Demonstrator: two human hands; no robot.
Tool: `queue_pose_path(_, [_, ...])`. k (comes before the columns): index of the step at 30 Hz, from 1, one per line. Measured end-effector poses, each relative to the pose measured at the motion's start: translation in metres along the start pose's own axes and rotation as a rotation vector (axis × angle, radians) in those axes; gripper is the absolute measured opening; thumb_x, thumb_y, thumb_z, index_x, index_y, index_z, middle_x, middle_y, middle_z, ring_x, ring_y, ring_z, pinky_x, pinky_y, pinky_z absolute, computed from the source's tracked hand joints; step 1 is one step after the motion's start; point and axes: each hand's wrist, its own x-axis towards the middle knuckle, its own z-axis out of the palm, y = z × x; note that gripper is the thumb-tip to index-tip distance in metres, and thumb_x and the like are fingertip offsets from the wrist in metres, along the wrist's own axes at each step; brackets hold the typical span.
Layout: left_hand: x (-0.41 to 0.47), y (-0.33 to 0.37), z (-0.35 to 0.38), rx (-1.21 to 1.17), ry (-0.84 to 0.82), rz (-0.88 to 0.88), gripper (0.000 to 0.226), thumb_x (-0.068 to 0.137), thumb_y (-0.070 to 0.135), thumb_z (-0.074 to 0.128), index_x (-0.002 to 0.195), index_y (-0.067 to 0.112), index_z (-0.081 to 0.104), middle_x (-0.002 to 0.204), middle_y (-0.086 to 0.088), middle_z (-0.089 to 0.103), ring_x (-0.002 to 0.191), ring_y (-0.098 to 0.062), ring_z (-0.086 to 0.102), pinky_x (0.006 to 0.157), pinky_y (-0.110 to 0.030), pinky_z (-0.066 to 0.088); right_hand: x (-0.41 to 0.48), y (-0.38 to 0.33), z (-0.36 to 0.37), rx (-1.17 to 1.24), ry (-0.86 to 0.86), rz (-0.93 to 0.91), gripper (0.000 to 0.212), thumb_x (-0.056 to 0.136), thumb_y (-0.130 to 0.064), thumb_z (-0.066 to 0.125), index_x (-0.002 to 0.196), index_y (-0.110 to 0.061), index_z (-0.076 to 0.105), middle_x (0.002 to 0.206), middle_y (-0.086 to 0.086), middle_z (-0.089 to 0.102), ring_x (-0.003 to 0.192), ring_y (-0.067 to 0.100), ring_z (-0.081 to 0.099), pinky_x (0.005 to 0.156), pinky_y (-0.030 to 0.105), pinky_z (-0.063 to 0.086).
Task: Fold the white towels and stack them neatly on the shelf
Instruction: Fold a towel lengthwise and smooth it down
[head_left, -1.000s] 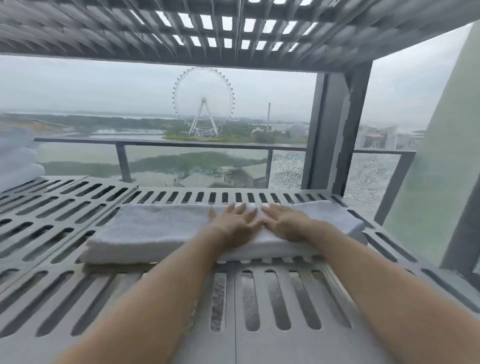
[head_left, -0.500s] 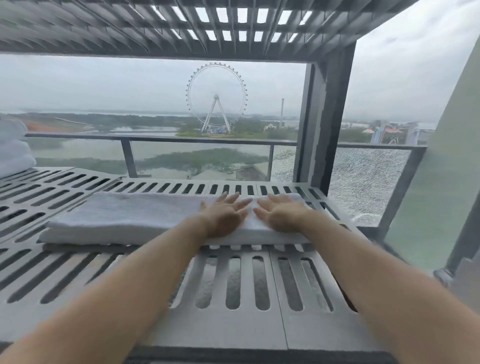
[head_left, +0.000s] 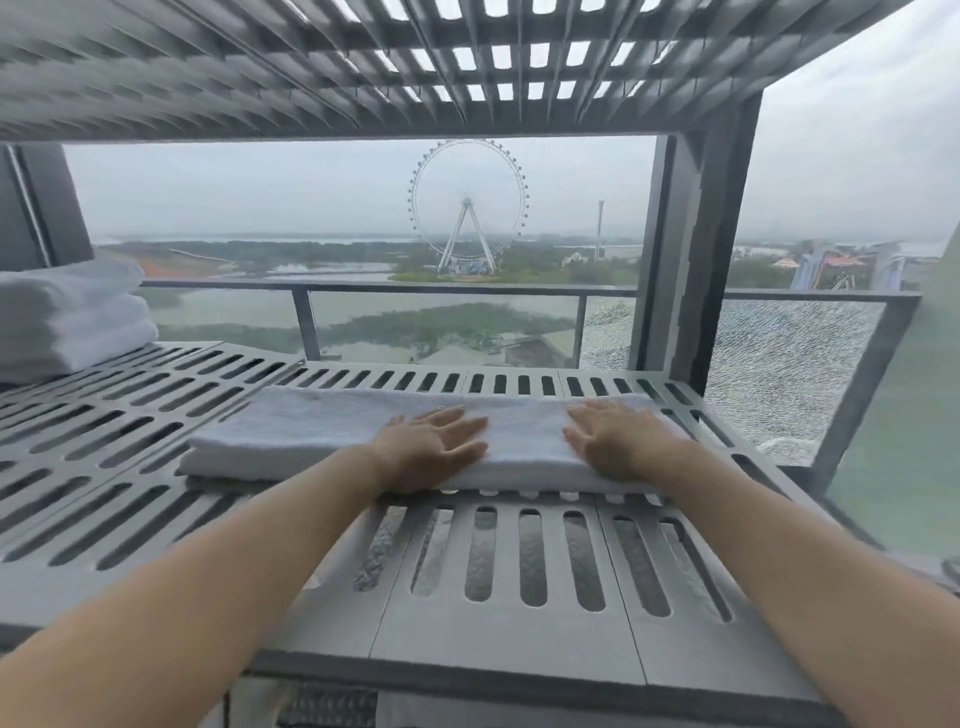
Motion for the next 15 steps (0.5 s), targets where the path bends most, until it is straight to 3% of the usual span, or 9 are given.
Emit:
queue_pose_path(4, [-0.022, -0.018, -0.002, 0.013, 0.038, 0.077, 0.071, 0.082, 0.074, 0.018, 0.145, 0.041, 0.012, 0.156, 0.010, 0.011, 0.142, -0.013, 0.013, 0.114, -0.035, 0.008, 0.002, -0.055, -0.007, 0.179, -0.036, -0.123, 0.044, 0.099, -0.038, 0.027, 0.131, -0.013, 0.042, 0.147, 0.005, 0.035, 0.133, 0.018, 0.032, 0.110, 0.038, 0.024])
queue_pose_path(7, [-0.040, -0.035, -0.011, -0.089, 0.122, 0.126, 0.058, 0.088, 0.059, 0.042, 0.139, 0.031, 0.038, 0.148, 0.007, 0.035, 0.134, -0.012, 0.034, 0.113, -0.033, 0.026, 0.004, -0.103, -0.003, 0.212, -0.061, -0.254, 0.052, 0.096, -0.049, 0.032, 0.141, -0.023, 0.034, 0.153, -0.004, 0.024, 0.139, 0.015, 0.022, 0.111, 0.034, 0.018])
queue_pose_path(9, [-0.055, -0.052, -0.016, -0.120, 0.217, 0.148, 0.044, 0.089, 0.048, 0.052, 0.127, 0.026, 0.054, 0.135, 0.004, 0.052, 0.120, -0.014, 0.050, 0.104, -0.033, 0.038, 0.003, -0.121, 0.002, 0.260, -0.034, -0.307, 0.054, 0.089, -0.057, 0.041, 0.138, -0.033, 0.038, 0.151, -0.010, 0.027, 0.137, 0.012, 0.028, 0.109, 0.031, 0.020])
queue_pose_path(12, [-0.078, -0.078, -0.015, -0.039, 0.336, 0.157, 0.033, 0.089, 0.041, 0.056, 0.116, 0.022, 0.062, 0.122, 0.002, 0.060, 0.106, -0.015, 0.058, 0.093, -0.033, 0.047, -0.002, -0.132, 0.007, 0.329, 0.131, -0.397, 0.045, 0.080, -0.054, 0.060, 0.121, -0.034, 0.058, 0.138, -0.009, 0.048, 0.123, 0.009, 0.045, 0.104, 0.025, 0.032])
queue_pose_path(15, [-0.089, -0.094, -0.005, -0.072, 0.463, 0.173, 0.029, 0.090, 0.036, 0.056, 0.110, 0.018, 0.063, 0.114, -0.001, 0.060, 0.103, -0.018, 0.056, 0.087, -0.034, 0.049, -0.007, -0.132, 0.013, 0.387, 0.379, -0.435, 0.027, 0.078, -0.041, 0.069, 0.098, -0.022, 0.071, 0.113, -0.004, 0.064, 0.101, 0.010, 0.059, 0.093, 0.028, 0.046])
